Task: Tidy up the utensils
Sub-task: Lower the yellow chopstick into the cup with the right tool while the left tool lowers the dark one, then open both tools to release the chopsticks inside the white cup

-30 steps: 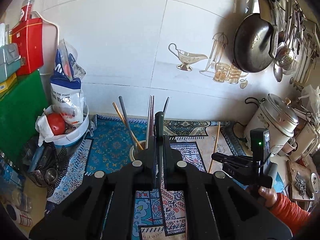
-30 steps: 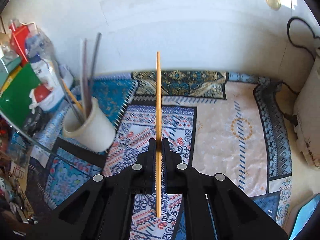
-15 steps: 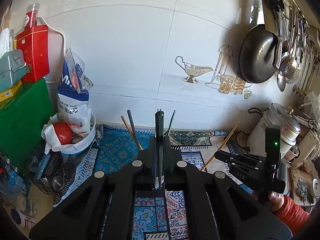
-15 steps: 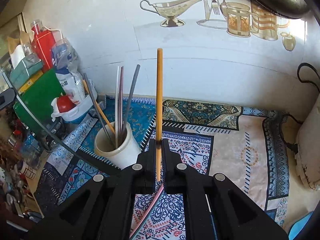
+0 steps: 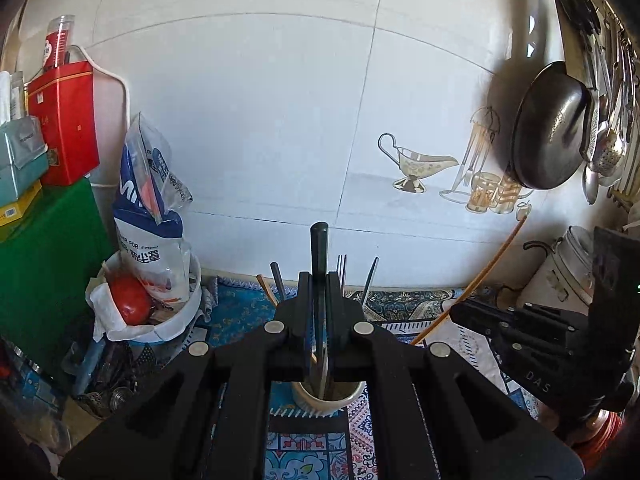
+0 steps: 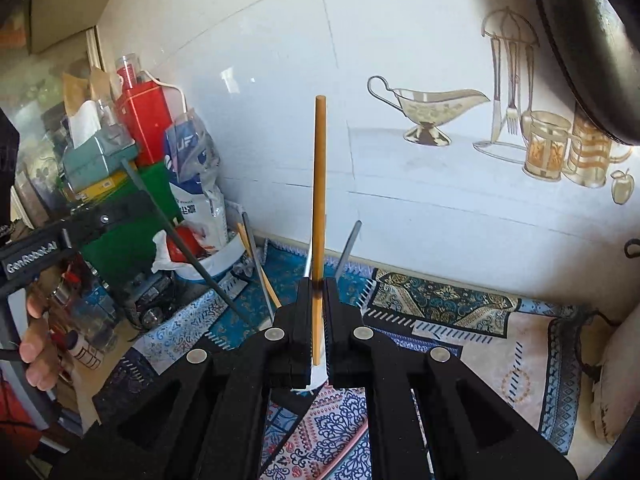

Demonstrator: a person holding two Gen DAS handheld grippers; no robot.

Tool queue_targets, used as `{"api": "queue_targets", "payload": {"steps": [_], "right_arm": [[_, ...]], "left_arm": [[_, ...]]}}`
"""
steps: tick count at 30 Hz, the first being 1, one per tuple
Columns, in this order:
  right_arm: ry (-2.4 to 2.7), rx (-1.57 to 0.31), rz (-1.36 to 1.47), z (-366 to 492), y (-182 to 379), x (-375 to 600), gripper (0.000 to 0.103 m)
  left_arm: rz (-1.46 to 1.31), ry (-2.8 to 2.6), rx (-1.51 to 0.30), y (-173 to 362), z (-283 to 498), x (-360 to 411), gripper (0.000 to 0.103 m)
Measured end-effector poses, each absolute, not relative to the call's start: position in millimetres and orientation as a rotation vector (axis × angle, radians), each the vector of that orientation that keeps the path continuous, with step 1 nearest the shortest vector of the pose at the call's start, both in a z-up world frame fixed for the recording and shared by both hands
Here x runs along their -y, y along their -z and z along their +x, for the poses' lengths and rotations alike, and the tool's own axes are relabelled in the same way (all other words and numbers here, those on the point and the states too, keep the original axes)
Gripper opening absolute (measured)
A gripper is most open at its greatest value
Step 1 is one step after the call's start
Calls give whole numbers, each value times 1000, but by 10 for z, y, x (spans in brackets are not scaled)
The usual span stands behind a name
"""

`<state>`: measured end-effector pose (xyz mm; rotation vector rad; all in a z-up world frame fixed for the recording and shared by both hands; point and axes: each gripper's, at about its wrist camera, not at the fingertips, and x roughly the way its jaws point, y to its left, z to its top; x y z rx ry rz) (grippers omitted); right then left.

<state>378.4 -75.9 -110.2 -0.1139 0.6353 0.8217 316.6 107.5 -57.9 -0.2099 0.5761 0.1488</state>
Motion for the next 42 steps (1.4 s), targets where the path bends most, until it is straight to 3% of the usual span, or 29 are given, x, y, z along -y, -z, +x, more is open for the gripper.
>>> {"api": "queue_targets", "payload": {"steps": [16,27,35,40,42], "right_arm": [[-888,-798,-252,4072,1752,162,4],[-903,-856,-293,4105,1880,81,5],[-885,-790,-297,3931,1610,269,23],[-847,-735,-294,3769,1403,466,28],[-831,-722,-279,3693,1335,567,35]], "left_arm": [[-245,-139,-773,1266,3655,-1173,4],[-208,-140,-785,1257,3686,-1081,4],[-202,-132,-747,1046,3463,-1011,6],[-180,-125,-718,908,3263,-937,13],[-169,-119,-713,874,3186,-896,18]]}}
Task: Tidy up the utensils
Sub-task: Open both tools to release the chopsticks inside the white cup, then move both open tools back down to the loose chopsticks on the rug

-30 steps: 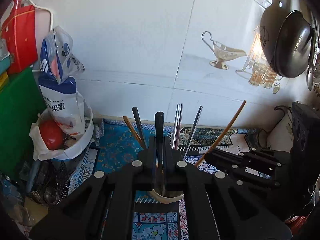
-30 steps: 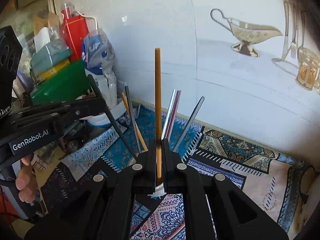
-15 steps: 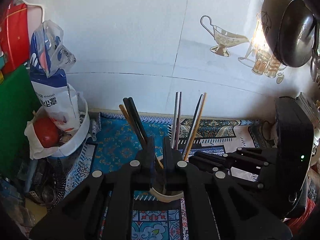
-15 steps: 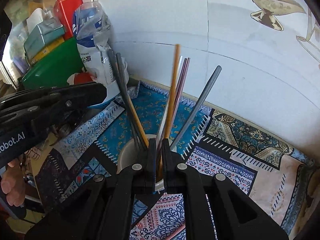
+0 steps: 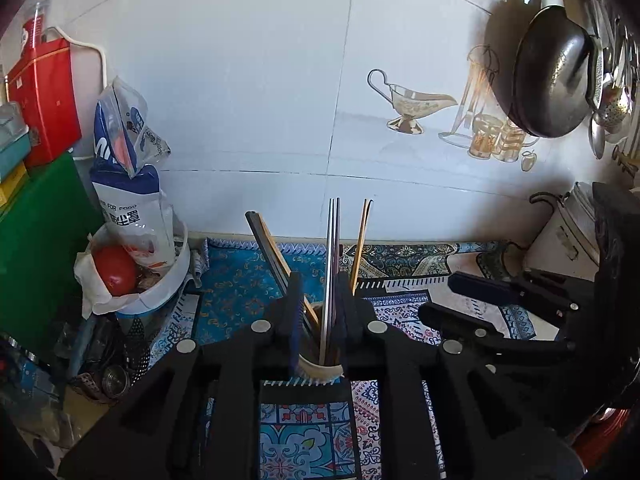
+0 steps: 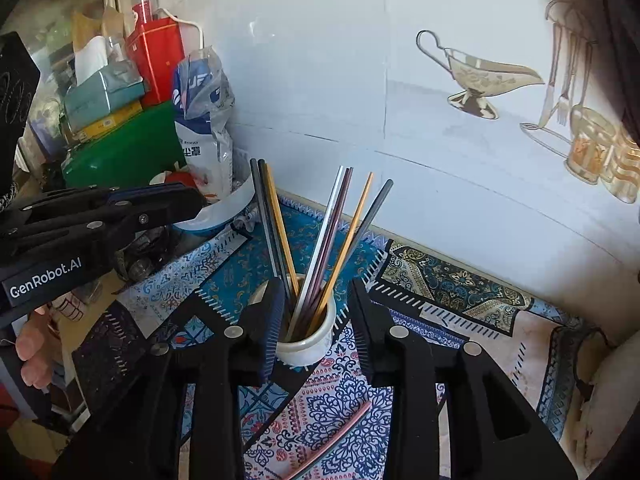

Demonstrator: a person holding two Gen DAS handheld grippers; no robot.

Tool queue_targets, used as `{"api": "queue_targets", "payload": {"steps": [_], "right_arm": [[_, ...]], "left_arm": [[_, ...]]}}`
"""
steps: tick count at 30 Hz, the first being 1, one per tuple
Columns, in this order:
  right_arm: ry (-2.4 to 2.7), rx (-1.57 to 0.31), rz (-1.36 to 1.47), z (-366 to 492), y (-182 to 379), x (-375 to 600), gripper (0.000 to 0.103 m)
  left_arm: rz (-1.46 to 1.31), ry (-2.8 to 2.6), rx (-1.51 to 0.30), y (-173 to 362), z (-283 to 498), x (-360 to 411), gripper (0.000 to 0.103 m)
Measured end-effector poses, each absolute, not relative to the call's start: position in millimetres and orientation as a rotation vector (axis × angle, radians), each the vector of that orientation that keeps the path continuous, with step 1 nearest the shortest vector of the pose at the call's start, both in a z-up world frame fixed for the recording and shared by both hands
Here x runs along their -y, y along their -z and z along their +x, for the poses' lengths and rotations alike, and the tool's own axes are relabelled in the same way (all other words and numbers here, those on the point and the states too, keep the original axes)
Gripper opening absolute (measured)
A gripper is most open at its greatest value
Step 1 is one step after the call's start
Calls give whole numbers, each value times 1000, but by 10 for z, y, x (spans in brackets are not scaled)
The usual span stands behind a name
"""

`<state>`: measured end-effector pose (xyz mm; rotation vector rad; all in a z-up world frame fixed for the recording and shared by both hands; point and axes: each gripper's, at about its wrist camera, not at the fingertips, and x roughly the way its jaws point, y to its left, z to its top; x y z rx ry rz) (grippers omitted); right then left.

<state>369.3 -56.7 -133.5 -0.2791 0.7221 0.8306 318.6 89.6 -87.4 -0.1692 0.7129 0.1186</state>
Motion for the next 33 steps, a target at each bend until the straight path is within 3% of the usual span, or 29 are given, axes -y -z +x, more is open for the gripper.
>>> {"api": "queue_targets", "payload": {"steps": [2,4,10,30,33], "right_arm": [[-806,-707,-265,3636,1293,666,42],[-779,-696,-260,3595,1279,745,42],[-710,-711,-250,3453,1312,934,42],[-501,-1072,-210,3312,2611,1701,42],[-492,-1103,-196,3295,2738,1769,42]], "left_arm": [[-158,-112,-712,861,3111,-859,27],[-138,-106,-709,860,3037,-803,32],[-91,-58,-751,992,2909,-607,37],[-32,158,-1173,2625,3097,219,37],[-42,177,-1206,2795,3219,286,28]]}}
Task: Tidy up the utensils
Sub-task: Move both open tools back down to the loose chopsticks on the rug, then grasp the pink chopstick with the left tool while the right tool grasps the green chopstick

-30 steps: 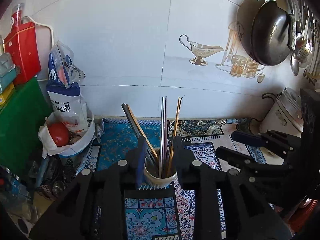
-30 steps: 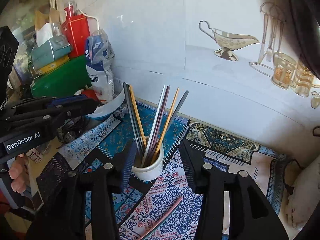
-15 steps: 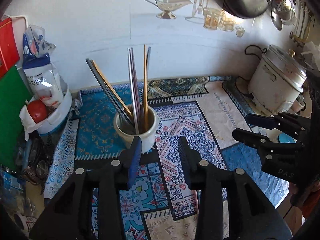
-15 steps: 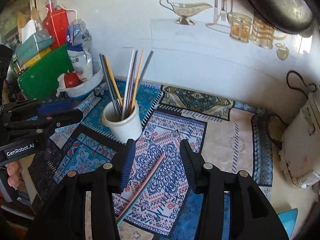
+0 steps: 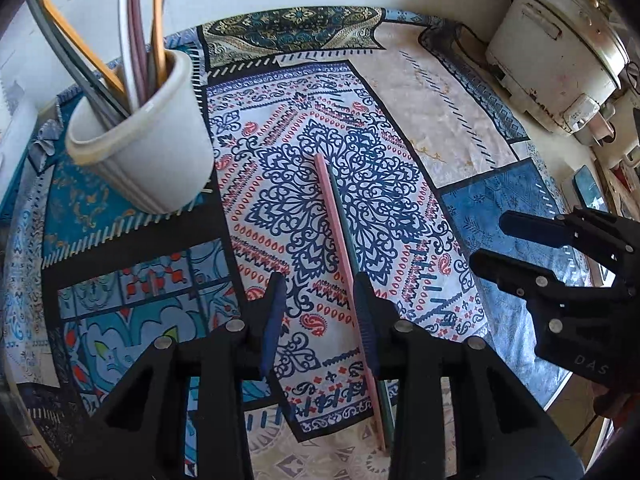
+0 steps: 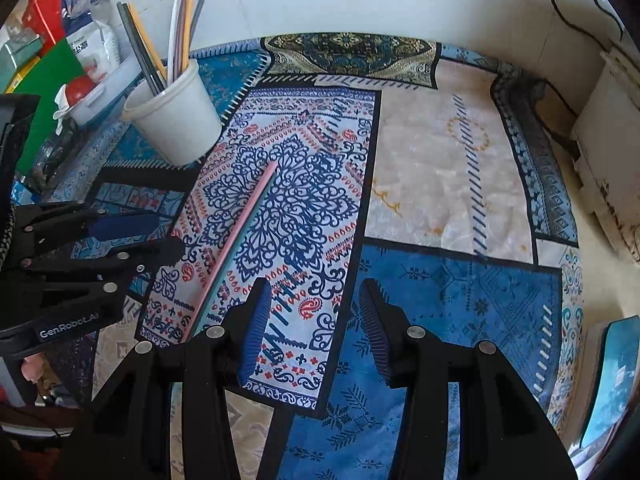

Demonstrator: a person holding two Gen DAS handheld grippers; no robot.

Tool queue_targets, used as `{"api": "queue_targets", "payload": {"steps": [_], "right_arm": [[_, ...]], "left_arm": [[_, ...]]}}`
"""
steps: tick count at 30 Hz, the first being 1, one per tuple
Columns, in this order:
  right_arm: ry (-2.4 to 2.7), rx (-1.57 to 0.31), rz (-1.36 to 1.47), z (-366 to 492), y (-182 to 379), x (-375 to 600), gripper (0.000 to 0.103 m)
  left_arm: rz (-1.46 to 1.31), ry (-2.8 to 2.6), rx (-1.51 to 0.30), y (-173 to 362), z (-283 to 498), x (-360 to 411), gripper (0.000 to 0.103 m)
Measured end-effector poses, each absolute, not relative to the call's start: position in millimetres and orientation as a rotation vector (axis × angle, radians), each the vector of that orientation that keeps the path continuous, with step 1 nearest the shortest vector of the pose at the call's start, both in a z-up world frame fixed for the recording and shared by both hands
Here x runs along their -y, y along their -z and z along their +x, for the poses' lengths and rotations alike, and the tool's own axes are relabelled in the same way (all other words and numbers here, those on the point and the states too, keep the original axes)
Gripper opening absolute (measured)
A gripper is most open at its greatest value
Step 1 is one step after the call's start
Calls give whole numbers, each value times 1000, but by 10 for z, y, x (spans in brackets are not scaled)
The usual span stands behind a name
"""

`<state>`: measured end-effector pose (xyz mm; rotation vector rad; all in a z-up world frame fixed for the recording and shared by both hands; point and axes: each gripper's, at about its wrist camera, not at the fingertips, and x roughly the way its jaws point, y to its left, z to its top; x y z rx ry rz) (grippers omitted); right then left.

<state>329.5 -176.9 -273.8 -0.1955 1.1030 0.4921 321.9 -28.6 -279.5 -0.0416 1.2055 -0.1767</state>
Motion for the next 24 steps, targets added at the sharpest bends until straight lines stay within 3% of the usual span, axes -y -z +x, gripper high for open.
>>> {"api": "queue_targets", "payload": {"steps": [4,12,24], "right_arm": [[-486,-1117,-191,3267,2811,1830,42],[-506,-1125,-191,3256,2871,1829,42],[-631,-1163,-228,3156,3048,1303,42]], "left_arm": [[-84,189,-1235,2948,3367,320,13],[-110,188,-1223,3028,3502,349,5],[-163,101,-1258,3023,3106,-238,4]]}}
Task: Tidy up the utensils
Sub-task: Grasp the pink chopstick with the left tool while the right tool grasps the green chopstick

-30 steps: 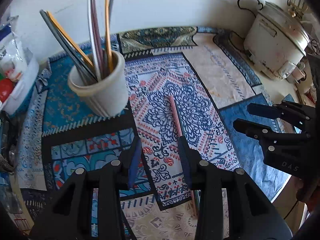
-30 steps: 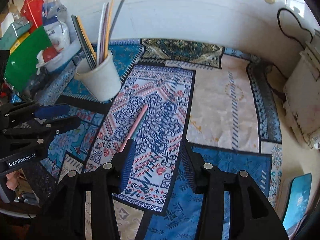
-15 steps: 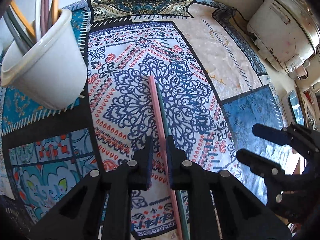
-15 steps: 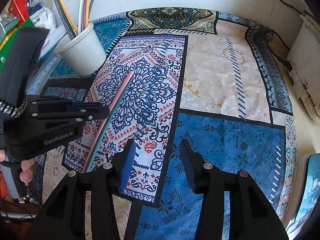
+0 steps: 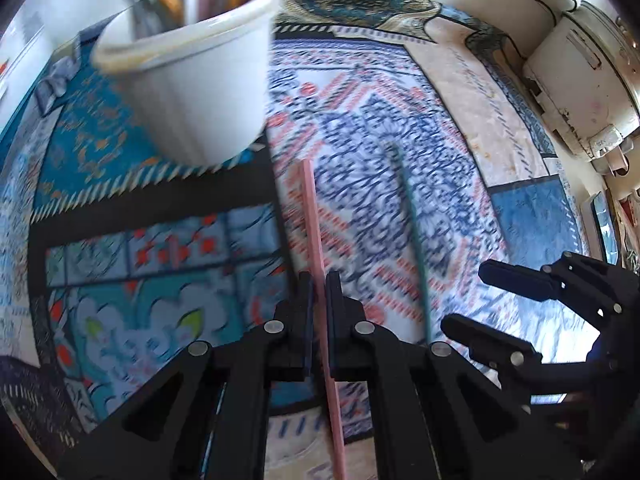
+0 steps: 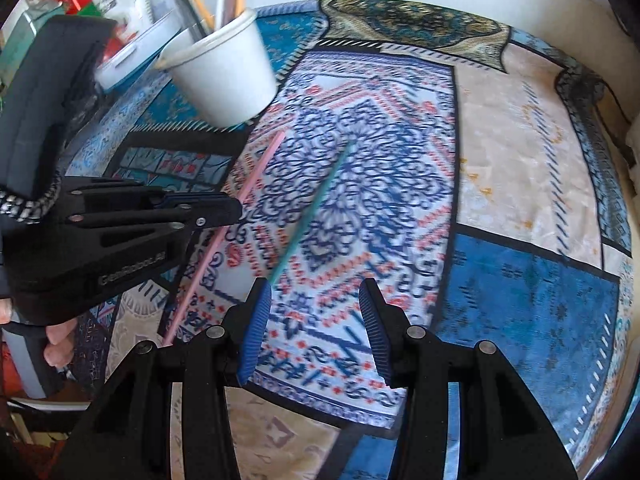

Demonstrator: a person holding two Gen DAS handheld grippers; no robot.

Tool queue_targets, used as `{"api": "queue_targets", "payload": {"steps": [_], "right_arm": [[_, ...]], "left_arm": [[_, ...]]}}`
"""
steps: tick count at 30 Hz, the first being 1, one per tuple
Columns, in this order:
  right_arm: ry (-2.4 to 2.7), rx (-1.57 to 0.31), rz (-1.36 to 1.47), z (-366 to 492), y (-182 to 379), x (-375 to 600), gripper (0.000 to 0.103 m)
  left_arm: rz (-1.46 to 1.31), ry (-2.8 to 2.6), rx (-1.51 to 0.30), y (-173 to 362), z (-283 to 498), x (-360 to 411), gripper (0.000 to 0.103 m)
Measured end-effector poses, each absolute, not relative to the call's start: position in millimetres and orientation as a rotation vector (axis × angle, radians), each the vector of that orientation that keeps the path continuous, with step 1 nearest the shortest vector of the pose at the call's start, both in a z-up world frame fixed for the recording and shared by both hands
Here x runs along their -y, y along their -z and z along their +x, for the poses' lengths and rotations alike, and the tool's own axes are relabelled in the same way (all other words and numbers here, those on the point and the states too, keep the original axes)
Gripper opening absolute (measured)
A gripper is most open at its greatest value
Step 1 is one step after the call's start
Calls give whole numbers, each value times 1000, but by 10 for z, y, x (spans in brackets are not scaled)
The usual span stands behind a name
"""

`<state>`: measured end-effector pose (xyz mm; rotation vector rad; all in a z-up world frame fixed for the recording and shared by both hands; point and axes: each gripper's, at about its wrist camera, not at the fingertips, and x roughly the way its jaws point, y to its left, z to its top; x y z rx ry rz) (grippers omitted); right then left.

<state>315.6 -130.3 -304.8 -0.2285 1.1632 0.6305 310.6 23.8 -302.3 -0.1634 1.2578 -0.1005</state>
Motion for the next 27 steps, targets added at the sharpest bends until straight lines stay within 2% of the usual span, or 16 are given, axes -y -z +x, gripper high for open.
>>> {"api": "queue_targets", "payload": {"steps": [9,13,15,17,19,27], "right_arm": [[-635,-1110,-469,2914,3169,1044,42],[-613,-1138,-466,3013,3157,1257,41],[-596,-1151,-450,3095,3151,1396,38],[-586,-1167,-437,3178,3137,1490,25],[-577,-1187,-435,3275,3124,1551,18],[-570,-1212,-350,3675,3120,1521,17]], "left_arm": [[-199,89,-1301,3024,2876,-497,5],[-197,90,-1308,3019,2924,-502,5],[-192,93,-1314,3021,2981,-488,6],[-179,79,-1316,3019,3033,-485,6],[-173,72,-1319,3019,3108,-462,6],[-116,83,-1316,3026,3306,-363,6]]}}
